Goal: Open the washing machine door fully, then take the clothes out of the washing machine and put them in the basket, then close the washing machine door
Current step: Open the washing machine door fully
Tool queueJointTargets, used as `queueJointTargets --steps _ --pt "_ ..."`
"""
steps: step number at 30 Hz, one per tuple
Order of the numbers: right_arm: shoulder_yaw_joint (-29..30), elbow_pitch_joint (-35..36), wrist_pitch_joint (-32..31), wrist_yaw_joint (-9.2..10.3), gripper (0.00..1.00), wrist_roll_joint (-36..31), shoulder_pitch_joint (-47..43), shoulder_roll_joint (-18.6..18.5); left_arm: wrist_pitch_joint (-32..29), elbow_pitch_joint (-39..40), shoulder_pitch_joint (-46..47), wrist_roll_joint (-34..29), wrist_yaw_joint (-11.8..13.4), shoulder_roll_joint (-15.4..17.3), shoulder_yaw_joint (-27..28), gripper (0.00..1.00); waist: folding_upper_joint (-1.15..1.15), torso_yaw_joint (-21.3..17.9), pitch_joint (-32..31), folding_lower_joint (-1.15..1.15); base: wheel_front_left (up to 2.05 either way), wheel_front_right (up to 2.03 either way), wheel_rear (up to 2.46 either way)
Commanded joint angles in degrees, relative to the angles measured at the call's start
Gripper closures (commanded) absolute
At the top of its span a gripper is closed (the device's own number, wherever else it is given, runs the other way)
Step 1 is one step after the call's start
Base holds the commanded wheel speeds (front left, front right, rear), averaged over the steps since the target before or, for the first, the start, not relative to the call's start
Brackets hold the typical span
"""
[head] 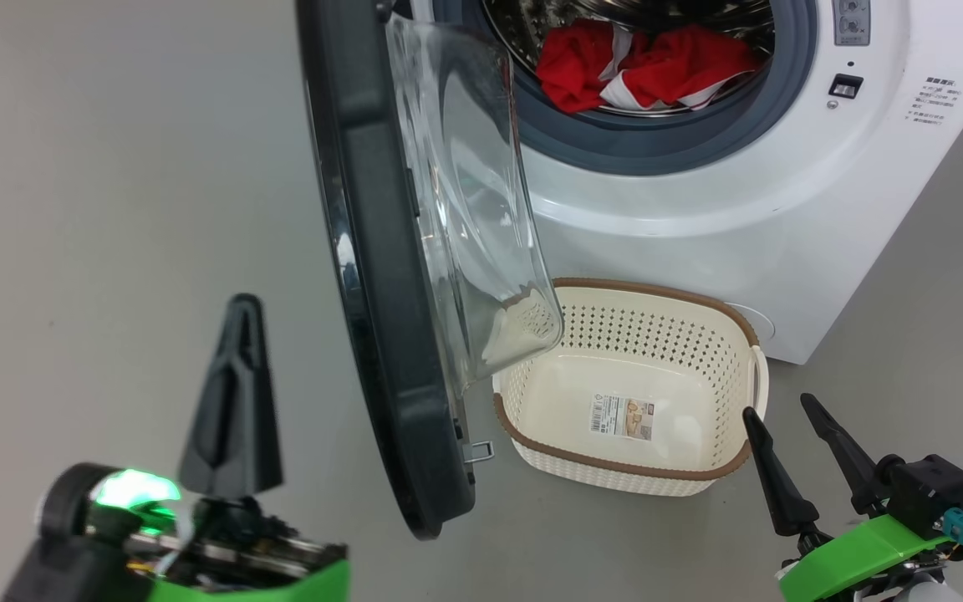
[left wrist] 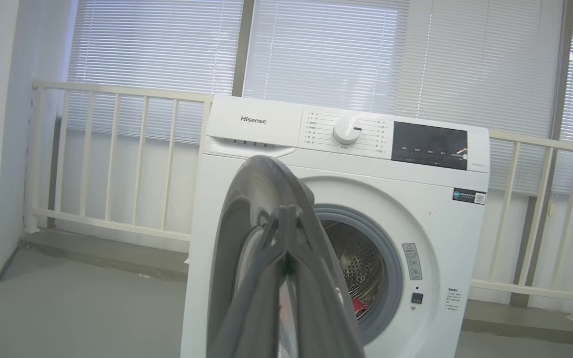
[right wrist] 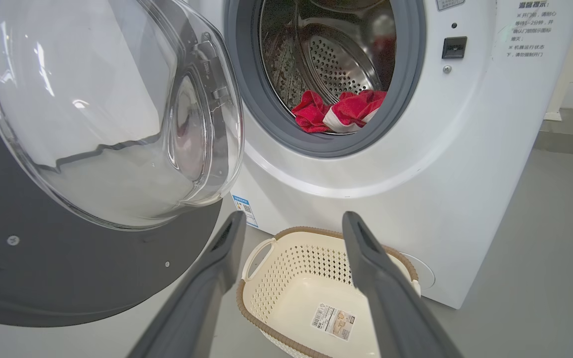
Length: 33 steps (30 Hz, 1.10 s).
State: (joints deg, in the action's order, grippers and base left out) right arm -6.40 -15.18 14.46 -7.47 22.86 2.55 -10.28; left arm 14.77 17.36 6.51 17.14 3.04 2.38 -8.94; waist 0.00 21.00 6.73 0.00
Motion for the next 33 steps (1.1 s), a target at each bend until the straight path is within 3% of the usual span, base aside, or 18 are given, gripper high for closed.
queueJointTargets --steps 1,7,17,26,33 --pt "-1.3 1.6 0.5 -0.02 0.00 -0.8 0.9 -0.4 0.2 2.7 2.1 -0.7 -0.3 0.5 0.3 1.00 0.00 -0.2 0.1 0.00 0.00 0.00 0.00" --pt "-1.2 1.9 0.5 -0.02 0.00 -0.8 1.1 -0.4 0.2 1.5 1.3 -1.3 -4.0 0.5 -8.2 1.00 0.00 -0.5 0.4 0.00 0.00 0.00 0.00" --pt "-1.3 2.1 0.5 -0.02 0.00 -0.8 1.5 -0.5 0.2 -11.5 -1.0 1.4 -7.4 0.5 -18.0 1.00 0.00 -0.8 0.8 0.00 0.00 0.00 0.00" --pt "-1.7 2.0 0.5 -0.02 0.00 -0.6 1.6 -0.4 0.2 -25.7 -0.1 4.8 -8.8 0.5 -21.7 1.00 0.00 -1.2 0.7 0.00 0.00 0.00 0.00" --pt "-1.6 2.0 0.5 -0.02 0.00 -0.6 1.5 -0.4 0.2 -27.3 0.6 6.3 -8.3 0.5 -20.0 1.00 0.00 -1.2 0.6 0.00 0.00 0.00 0.00"
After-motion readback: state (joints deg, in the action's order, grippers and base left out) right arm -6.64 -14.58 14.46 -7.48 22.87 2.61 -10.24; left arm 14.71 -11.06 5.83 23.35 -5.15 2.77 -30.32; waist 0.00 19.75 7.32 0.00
